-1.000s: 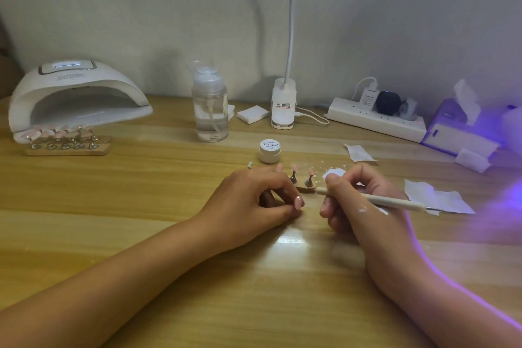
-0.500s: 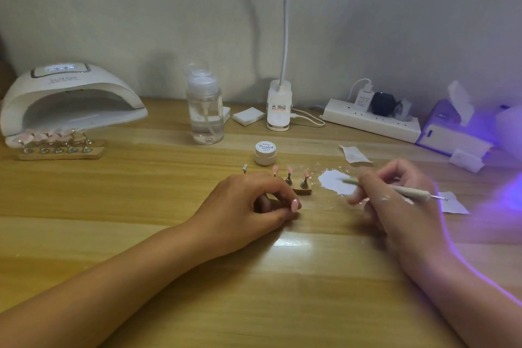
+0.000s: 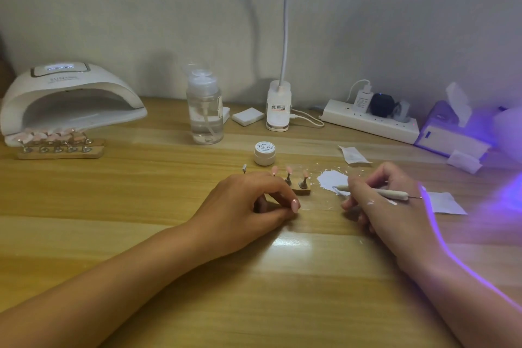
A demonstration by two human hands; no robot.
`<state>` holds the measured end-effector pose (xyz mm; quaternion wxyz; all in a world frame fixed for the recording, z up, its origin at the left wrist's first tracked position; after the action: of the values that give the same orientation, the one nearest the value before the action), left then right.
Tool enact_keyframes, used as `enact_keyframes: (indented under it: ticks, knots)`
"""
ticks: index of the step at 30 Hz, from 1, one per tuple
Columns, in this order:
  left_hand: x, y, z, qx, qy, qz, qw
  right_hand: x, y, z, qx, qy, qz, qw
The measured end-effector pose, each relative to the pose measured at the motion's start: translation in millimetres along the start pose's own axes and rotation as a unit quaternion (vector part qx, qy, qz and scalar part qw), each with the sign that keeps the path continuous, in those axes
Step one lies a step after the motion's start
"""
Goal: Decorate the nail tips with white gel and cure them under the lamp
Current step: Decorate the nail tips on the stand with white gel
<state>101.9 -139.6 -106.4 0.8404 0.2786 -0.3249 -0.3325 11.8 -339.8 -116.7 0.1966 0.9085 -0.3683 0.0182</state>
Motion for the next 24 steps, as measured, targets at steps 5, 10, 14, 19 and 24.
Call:
enact_keyframes:
  ticks: [5, 10, 14, 19, 24]
  knots:
    - [1, -2, -3, -0.021, 0.009, -0.003, 1.0, -12, 1, -26, 0.139, 0.072, 0.024, 0.987]
    - [2, -2, -4, -0.027, 0.012, -0.003, 1.0, -31, -29, -32, 0.219, -0.002, -0.098, 0.971]
    - [2, -2, -3, -0.033, 0.011, 0.0, 0.999, -31, -36, -25, 0.201, -0.033, -0.115, 0.972]
    - [2, -3, -5, -0.035, 0.002, 0.006, 0.999, -32, -38, -26, 0.2, -0.023, -0.122, 0.972]
    - [3, -3, -5, -0.033, -0.007, 0.011, 0.999, -32, -39, -27, 0.196, -0.021, -0.128, 0.972]
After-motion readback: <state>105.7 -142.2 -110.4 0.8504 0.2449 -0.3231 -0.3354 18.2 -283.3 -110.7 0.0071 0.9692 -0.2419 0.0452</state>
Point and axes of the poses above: each hand's wrist, its own x-axis towards the middle knuckle, its own y-axis out of the back of the hand, z = x × y, the point moved 5 cm from there along x, towards the middle knuckle, and after that the axes turned 2 degrees about -y, right-handed, at the moved point
